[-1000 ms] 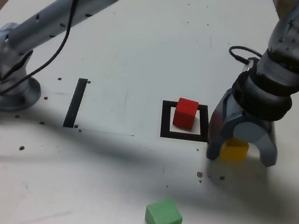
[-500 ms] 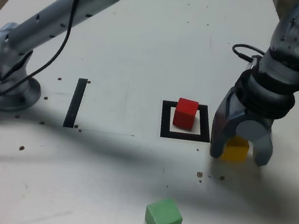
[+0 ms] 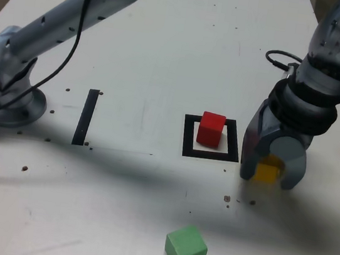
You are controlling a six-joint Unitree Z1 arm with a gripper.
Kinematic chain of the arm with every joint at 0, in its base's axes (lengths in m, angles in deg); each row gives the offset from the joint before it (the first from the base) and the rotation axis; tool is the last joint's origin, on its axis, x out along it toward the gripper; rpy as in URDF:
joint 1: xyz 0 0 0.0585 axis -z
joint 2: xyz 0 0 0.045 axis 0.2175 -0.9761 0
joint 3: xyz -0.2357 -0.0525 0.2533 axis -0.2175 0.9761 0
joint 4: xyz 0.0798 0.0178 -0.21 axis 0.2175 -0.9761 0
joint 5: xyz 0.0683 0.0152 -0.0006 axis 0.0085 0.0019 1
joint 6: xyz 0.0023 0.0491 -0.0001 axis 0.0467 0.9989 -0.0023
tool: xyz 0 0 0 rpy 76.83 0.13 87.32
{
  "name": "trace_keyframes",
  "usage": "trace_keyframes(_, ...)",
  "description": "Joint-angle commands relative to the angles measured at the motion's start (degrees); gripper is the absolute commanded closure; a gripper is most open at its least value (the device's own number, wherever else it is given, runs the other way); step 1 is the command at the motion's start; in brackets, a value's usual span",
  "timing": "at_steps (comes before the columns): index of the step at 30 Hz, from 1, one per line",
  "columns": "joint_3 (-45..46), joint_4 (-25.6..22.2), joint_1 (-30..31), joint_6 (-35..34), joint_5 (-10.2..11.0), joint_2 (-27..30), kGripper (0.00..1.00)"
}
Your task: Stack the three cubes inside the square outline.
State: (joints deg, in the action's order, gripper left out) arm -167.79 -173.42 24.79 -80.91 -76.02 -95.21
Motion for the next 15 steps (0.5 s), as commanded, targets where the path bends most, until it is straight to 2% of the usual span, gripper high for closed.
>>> trace_keyframes(1, -0.13, -1.87, -0.05, 0.11, 0.04, 0.45, 0.78)
trace_keyframes(8, 1.34, -3.10, 0.18, 0.55, 1.24, 4.41, 0.78)
trace_keyframes(15, 8.02, -3.06, 0.25, 0.83, 2.18, 11.43, 0.78)
